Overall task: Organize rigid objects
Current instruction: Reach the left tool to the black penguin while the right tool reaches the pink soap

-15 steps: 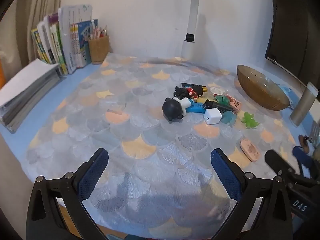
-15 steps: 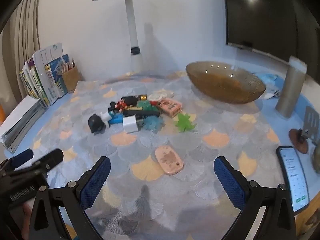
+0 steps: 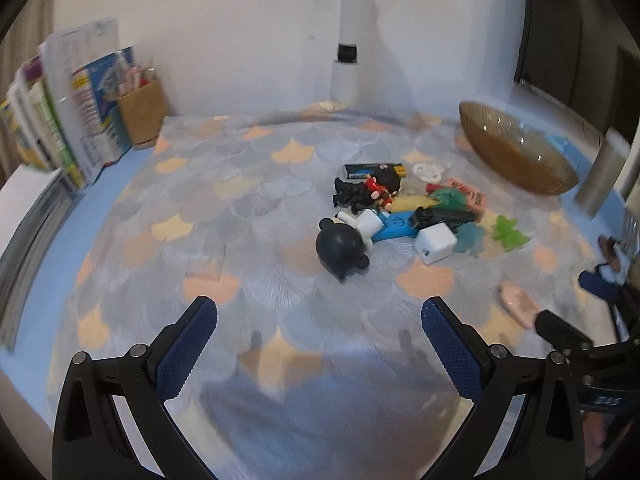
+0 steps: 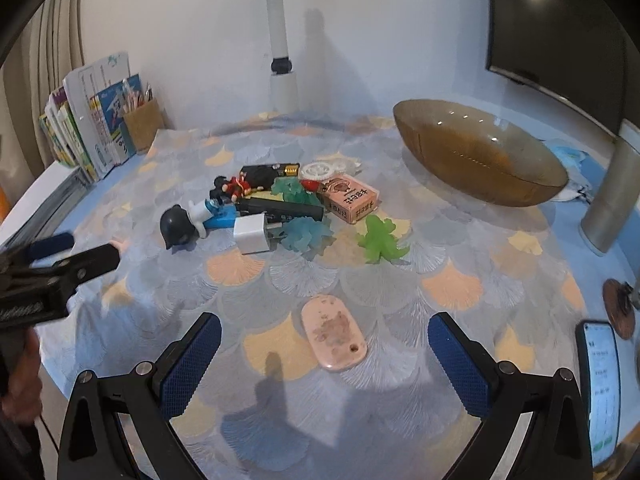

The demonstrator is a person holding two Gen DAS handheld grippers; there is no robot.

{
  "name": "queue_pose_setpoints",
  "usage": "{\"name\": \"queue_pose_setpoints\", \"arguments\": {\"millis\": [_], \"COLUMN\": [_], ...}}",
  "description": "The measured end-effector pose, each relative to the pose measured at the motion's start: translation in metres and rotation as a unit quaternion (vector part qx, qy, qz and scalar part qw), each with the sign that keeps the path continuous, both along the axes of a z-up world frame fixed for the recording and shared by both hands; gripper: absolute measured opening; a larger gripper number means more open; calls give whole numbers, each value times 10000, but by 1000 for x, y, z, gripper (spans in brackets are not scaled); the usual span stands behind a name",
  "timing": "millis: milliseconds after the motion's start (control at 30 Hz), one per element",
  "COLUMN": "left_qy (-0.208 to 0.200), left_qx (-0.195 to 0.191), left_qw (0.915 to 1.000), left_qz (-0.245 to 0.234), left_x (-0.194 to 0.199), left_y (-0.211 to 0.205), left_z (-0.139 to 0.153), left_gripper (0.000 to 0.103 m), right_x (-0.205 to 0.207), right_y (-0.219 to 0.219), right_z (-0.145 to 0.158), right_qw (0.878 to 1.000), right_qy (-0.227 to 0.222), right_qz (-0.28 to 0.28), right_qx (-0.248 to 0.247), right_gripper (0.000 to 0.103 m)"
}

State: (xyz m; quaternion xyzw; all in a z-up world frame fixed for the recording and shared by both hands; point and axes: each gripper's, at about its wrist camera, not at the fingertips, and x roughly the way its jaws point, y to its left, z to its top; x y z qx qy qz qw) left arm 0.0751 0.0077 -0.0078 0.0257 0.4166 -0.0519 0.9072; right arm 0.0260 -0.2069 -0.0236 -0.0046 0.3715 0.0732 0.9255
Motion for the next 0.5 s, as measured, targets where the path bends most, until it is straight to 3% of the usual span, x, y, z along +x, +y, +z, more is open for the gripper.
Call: {"name": "queue_pose_setpoints", "arguments": {"millis": [167, 300, 500], "left_qy": [344, 469, 548], "left_qx": [-354, -289, -214], "left_qw": [9985, 9980, 9973], "left_qz": [-223, -320, -445], "left_x": [38, 61, 78], "left_y": [0, -7, -15], "left_z": [-17, -25, -30], "left_gripper": [102, 102, 101], "right_x": [9, 20, 32], "right_y": [-16, -27, -8], "right_z": [-18, -35, -39], "right_qw": [9988, 9935, 9933], "right_qy": [379, 1005, 868], "right_qz": [303, 380, 589], "right_qx": [32, 364, -477], "right_gripper": [102, 91, 72]}}
